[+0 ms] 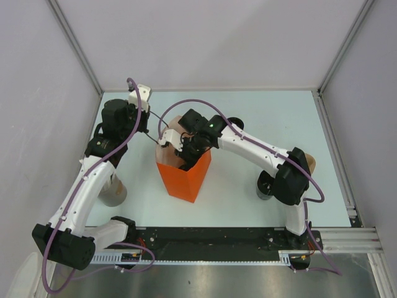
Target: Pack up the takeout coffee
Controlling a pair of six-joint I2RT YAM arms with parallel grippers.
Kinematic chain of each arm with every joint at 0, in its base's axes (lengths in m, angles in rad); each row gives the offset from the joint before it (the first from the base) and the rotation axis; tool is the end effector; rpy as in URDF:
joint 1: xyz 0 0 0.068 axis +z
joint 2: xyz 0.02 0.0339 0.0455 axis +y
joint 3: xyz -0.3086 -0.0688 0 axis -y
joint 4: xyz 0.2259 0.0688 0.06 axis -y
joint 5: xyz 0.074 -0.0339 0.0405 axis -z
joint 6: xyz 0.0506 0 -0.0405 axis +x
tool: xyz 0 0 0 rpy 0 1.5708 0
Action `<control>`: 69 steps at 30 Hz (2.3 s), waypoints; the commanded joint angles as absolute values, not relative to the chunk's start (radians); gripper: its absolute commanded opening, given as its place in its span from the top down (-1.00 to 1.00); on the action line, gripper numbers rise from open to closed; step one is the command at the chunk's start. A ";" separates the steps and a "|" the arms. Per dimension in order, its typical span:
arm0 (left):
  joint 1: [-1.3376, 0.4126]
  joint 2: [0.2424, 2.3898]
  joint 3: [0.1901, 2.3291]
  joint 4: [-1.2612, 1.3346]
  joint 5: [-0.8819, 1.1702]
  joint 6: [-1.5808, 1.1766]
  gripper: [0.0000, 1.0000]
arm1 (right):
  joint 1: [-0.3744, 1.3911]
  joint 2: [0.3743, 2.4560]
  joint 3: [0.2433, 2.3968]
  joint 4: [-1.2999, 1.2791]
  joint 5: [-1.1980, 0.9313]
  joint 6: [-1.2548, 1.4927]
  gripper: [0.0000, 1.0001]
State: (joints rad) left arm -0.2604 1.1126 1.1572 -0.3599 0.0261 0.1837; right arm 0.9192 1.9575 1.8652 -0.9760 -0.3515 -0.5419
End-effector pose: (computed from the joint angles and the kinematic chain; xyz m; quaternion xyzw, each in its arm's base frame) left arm 0.2170 -0.0592 0.4216 0.1857 0.7877 -0.0331 0.5864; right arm 0.2441 0.3488 0.3317 -0.6687 0.6813 0.2123 0.2087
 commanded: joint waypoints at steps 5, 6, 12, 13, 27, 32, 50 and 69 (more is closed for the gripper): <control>-0.253 1.111 1.152 -0.321 0.009 0.172 0.92 | 0.916 1.894 1.858 -0.948 -0.348 -0.531 1.00; -0.253 1.109 1.154 -0.319 0.009 0.170 0.92 | 0.917 1.894 1.858 -0.948 -0.348 -0.531 1.00; -0.253 1.111 1.154 -0.319 0.009 0.172 0.92 | 0.916 1.894 1.858 -0.950 -0.347 -0.531 1.00; -0.253 1.111 1.152 -0.319 0.009 0.170 0.92 | 0.917 1.894 1.858 -0.950 -0.347 -0.531 1.00; -0.253 1.111 1.149 -0.318 0.009 0.172 0.93 | 0.919 1.885 1.845 -0.936 -0.336 -0.531 1.00; -0.253 1.114 1.152 -0.316 0.011 0.170 0.93 | 0.920 1.879 1.836 -0.923 -0.328 -0.528 1.00; -0.253 1.115 1.152 -0.319 0.011 0.167 0.93 | 0.920 1.822 1.787 -0.848 -0.337 -0.508 1.00; -0.253 1.120 1.155 -0.319 0.011 0.167 0.94 | 0.922 1.815 1.770 -0.838 -0.345 -0.511 1.00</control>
State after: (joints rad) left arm -0.2604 1.1202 1.1572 -0.3565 0.0261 0.1833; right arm 0.9192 1.8679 1.7729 -0.8608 -0.3336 -0.5159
